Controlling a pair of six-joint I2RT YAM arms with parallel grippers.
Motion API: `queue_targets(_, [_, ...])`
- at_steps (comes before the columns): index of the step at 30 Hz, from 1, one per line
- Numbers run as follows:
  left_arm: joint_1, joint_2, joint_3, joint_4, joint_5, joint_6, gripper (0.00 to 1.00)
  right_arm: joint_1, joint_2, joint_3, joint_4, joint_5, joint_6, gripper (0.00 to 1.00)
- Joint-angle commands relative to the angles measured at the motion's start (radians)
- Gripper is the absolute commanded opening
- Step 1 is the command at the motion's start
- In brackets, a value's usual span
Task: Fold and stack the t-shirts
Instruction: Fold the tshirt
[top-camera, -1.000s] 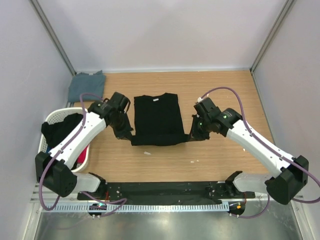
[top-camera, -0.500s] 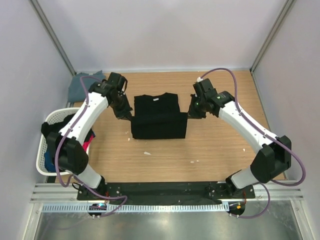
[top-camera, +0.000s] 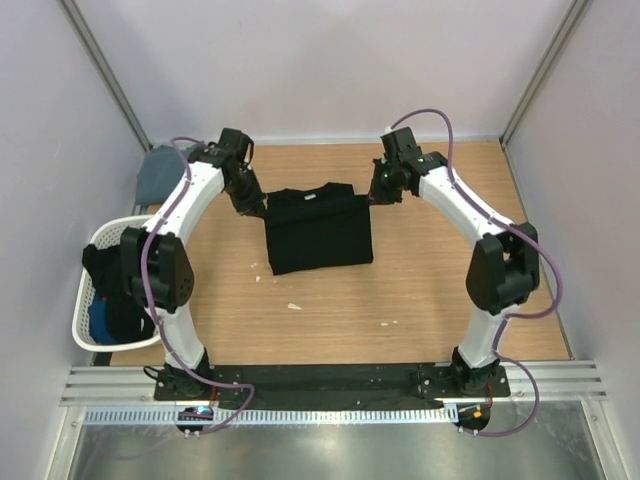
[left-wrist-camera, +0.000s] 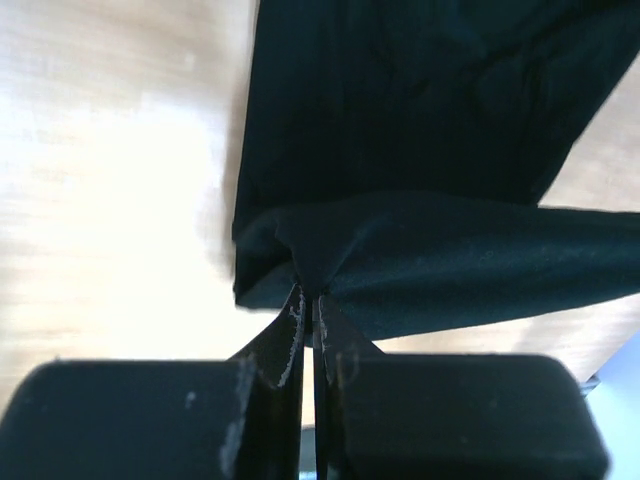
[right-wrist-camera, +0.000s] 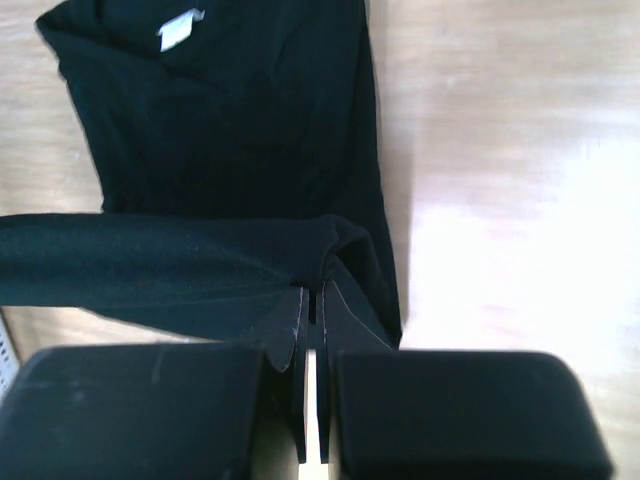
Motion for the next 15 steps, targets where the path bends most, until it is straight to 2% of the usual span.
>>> queue_targets(1, [0.044,0.061,0.088,0.08,0.002,0.042,0.0,-0.037,0.1,0.099,0.053,-0.011,-0.059,0.01])
queue_targets(8, [0.058,0.218,0.189,0.183,0.027,0.036,0.0,-0.073,0.28,0.24,0.15,-0.015,-0.082,0.01])
queue_targets(12, [0.072,0.287,0.228,0.216,-0.019,0.036,0.0,-0.096,0.375,0.285,0.242,-0.058,-0.08,0.01])
queue_targets(15, [0.084,0.327,0.243,0.295,-0.013,0.036,0.09,-0.103,0.452,0.358,0.262,-0.074,-0.079,0.01])
